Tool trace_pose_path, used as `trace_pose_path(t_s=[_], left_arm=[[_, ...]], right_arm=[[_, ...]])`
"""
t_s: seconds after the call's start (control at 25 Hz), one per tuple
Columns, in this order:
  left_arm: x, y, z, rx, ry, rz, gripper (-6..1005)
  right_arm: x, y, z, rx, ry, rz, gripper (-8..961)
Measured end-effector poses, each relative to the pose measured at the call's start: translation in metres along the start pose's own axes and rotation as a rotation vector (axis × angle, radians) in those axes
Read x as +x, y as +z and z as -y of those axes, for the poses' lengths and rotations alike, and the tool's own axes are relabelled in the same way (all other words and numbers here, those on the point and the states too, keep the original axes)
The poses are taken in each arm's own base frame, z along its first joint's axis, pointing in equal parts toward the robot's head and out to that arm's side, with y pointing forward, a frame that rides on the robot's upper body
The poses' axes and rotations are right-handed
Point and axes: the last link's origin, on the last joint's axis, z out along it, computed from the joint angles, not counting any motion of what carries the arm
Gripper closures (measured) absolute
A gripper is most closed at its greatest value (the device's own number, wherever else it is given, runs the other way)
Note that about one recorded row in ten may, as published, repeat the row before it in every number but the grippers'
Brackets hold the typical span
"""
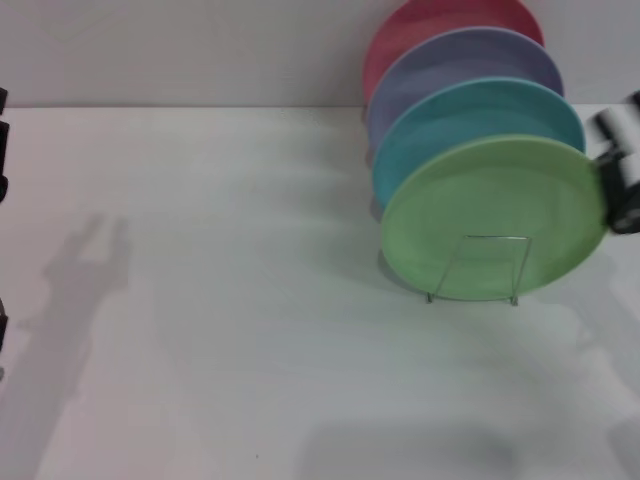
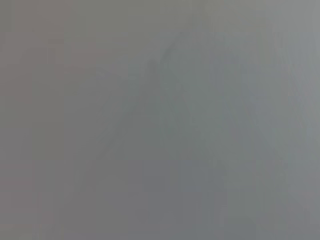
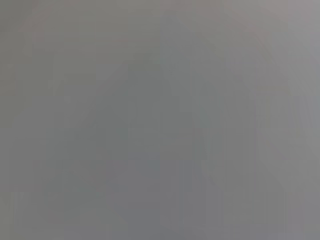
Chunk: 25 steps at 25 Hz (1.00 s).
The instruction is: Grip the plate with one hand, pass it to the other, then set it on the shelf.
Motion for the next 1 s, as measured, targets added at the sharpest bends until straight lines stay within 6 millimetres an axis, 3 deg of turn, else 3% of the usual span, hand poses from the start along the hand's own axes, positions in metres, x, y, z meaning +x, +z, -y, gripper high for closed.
trace_pose_path(t_s=[0.2, 0.4, 0.6, 0.72, 0.84, 1.0], left_arm=[[0.011, 0.023, 0.017, 0.007, 0.089, -0.038, 495], [0.029, 0.05, 0.044, 0.04, 0.211, -0.079, 486], [0.04, 0.075, 0.059, 0.032, 0.318, -0.051, 477], [0.049, 0.089, 0.064, 0.052, 0.339, -0.084, 472], [0.059, 0.102, 0.063, 0.043, 0.318, -0.136, 366], [0.065, 0.115, 0.055, 0.006, 0.253, -0.185, 245]], right_arm=[[-0.021, -0.024, 0.021, 0.33, 0.197, 0.098, 674], [-0.026, -0.054, 0.025, 0.543, 0.263, 0.067, 668], [-0.023, -0.077, 0.023, 0.618, 0.317, -0.012, 662], [-0.014, -0.085, 0.018, 0.621, 0.363, -0.091, 560], [-0.014, -0.09, 0.011, 0.608, 0.383, -0.121, 458], [-0.023, -0.1, 0.01, 0.624, 0.373, -0.097, 456]])
